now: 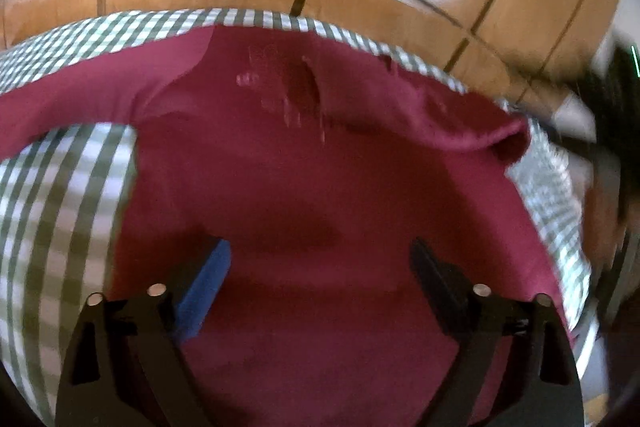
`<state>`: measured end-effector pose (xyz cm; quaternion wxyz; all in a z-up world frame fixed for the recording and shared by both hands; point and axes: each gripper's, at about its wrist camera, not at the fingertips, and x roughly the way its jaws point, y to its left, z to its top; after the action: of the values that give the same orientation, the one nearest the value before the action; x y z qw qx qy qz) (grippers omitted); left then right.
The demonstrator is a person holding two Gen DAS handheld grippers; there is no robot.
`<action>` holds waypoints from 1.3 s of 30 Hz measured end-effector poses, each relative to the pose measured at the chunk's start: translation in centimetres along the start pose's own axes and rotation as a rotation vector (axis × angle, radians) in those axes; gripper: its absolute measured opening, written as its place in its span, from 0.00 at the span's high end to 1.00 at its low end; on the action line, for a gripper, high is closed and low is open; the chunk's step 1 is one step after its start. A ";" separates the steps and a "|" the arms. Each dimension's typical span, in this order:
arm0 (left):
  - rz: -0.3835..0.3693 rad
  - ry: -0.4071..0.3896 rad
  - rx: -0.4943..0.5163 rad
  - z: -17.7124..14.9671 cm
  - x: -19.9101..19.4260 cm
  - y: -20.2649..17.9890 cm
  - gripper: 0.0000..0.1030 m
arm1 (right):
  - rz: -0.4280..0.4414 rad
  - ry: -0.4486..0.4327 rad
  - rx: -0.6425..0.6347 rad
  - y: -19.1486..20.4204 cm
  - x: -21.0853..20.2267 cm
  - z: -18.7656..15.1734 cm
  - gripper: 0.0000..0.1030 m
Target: Fold small clothes
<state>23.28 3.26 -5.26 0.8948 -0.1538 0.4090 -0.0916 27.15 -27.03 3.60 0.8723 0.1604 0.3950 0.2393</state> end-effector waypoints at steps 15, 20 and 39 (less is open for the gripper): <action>-0.124 0.104 -0.194 10.4 9.6 0.4 0.72 | 0.059 -0.023 0.344 -10.3 -2.8 -1.9 0.26; -0.137 0.013 -0.192 11.6 8.2 0.1 0.89 | 0.187 -0.083 0.499 -11.9 -1.0 -0.2 0.13; 0.114 -0.031 -0.102 10.8 6.0 3.7 0.89 | -0.065 -0.028 0.132 -6.0 -1.2 0.7 0.12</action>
<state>35.51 7.15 -4.12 0.8958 -0.1772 0.4071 -0.0172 28.77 -32.77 1.94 0.8726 0.2077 0.4028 0.1821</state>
